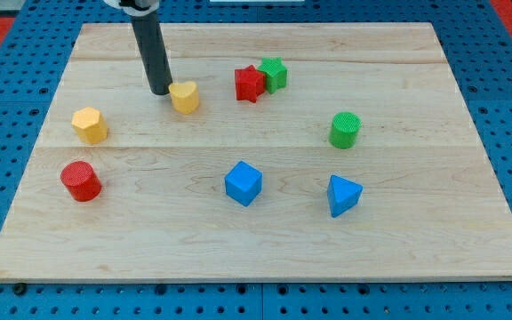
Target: Push the yellow heart slightly up
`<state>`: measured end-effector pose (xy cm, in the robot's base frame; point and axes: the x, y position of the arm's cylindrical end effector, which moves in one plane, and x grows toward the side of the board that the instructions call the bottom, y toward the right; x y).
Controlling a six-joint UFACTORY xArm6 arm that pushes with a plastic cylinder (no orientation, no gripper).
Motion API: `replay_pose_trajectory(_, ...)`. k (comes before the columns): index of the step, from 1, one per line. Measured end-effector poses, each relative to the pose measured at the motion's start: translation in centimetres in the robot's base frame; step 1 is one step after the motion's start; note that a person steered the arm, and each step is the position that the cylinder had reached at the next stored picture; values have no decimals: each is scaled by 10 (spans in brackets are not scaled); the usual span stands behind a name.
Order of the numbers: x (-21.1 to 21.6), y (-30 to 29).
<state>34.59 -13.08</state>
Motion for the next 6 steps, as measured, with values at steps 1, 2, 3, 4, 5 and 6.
replay_pose_trajectory(1,0,6)
replay_pose_trajectory(2,14,-10)
replay_pose_trajectory(3,53,-14)
replay_pose_trajectory(4,58,21)
replay_pose_trajectory(5,56,69)
replay_pose_trajectory(6,41,70)
